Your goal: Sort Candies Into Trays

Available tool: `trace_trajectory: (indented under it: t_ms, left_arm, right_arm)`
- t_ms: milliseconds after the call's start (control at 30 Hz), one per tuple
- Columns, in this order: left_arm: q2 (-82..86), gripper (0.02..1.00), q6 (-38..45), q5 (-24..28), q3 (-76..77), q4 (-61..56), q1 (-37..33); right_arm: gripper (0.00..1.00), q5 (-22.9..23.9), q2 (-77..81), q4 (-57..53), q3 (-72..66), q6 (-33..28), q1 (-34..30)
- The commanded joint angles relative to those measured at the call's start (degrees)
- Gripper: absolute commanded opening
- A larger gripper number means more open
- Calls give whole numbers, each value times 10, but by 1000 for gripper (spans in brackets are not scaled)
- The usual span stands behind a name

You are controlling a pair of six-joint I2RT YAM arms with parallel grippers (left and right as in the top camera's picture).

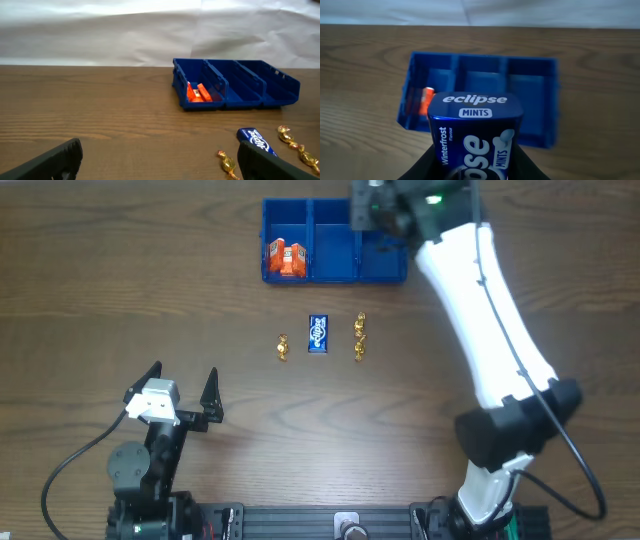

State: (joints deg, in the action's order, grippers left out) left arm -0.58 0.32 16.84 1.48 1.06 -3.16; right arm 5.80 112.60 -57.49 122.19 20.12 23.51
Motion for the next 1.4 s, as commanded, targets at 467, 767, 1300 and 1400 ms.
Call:
trace_trajectory:
  t_ms: [467, 767, 1300, 1400]
  left_arm:
    - [3, 998, 10, 11, -12, 17, 2]
    - [3, 998, 10, 11, -12, 17, 2]
    - [3, 998, 10, 11, -12, 17, 2]
    - [3, 998, 10, 11, -12, 17, 2]
  right_arm:
    - [205, 77, 155, 75, 6, 51, 31]
    - [205, 81, 157, 84, 6, 52, 32]
    - [213, 96, 158, 118, 5, 52, 35]
    - [220, 96, 158, 118, 5, 52, 35]
